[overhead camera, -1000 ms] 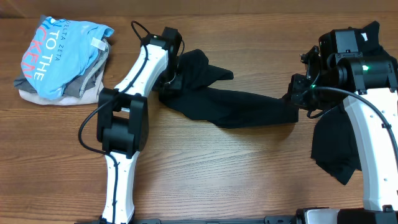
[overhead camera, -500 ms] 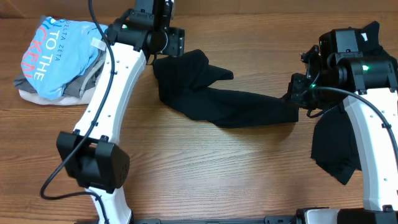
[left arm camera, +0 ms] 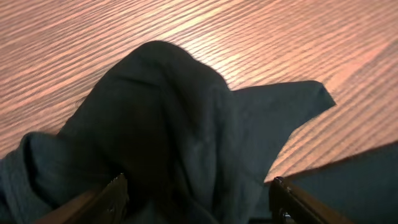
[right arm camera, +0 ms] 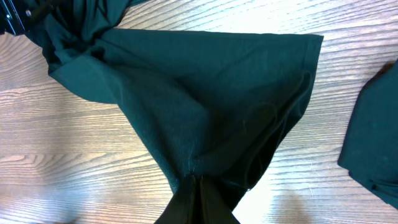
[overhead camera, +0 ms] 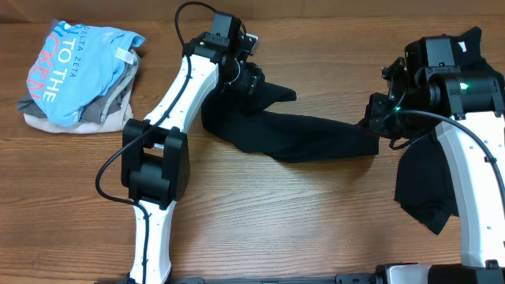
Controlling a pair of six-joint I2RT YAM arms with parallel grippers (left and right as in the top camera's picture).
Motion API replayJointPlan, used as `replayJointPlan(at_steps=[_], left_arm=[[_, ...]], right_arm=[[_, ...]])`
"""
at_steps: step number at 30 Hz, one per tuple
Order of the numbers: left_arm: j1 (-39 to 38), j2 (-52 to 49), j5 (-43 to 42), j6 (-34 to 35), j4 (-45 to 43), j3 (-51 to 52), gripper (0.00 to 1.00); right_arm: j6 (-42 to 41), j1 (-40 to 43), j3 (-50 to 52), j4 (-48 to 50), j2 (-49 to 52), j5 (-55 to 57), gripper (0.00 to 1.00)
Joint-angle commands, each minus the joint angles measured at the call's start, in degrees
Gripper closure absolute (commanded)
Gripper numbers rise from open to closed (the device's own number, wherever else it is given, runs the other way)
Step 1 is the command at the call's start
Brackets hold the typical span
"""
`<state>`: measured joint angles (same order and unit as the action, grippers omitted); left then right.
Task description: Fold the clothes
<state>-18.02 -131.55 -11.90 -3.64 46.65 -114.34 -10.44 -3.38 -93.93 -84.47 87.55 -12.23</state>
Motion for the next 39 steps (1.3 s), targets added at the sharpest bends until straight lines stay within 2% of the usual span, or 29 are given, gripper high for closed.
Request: replayJointPlan(at_steps=[1,6,10,15,19,25,26,27,31,39], left_arm=[[-0.1,-0.9,-2.2,-3.7,-0.4,0.1,0.24],[0.0,-1.0,-2.3,-2.3,3.6,0.1,0.25],[0.0,-1.1,3.5,5.7,8.3,0.1,0.28],[0.0,-1.1,3.6,12.5,8.3,0.2,0.35],[0.0,-1.1,3.5,15.7,7.8,0.2,0.5],[-0.4,-1.3,3.7,16.2,6.7,1.0,0.73],[-0.3,-1.3,4.0,16.6,6.4,1.3,0.91],[-0.3,-1.3,5.0,16.9,6.4,1.3,0.96],[1.2,0.8,8.3,17.8,9.5,-1.1,0.96],[11.1,14.4,8.3,17.8,22.4,-15.0,0.96]], right_arm=[[0.4,0.1,0.1,0.2,-0.4,-0.3,0.96],[0.4,0.1,0.1,0.2,-0.4,-0.3,0.96],[0.4,0.1,0.1,0.2,-0.4,-0.3,0.96],[0.4,0.1,0.1,-0.1,-0.4,-0.3,0.96],[0.5,0.1,0.1,-0.1,-0.4,-0.3,0.96],[0.5,0.1,0.1,-0.5,-0.4,-0.3,0.96],[0.5,0.1,0.1,-0.4,-0.4,-0.3,0.96],[0.5,0.1,0.1,-0.1,-0.4,-0.3,0.96],[0.5,0.4,0.1,2.5,-0.4,-0.3,0.96],[1.5,4.7,-2.1,4.5,-0.4,-0.4,0.96]])
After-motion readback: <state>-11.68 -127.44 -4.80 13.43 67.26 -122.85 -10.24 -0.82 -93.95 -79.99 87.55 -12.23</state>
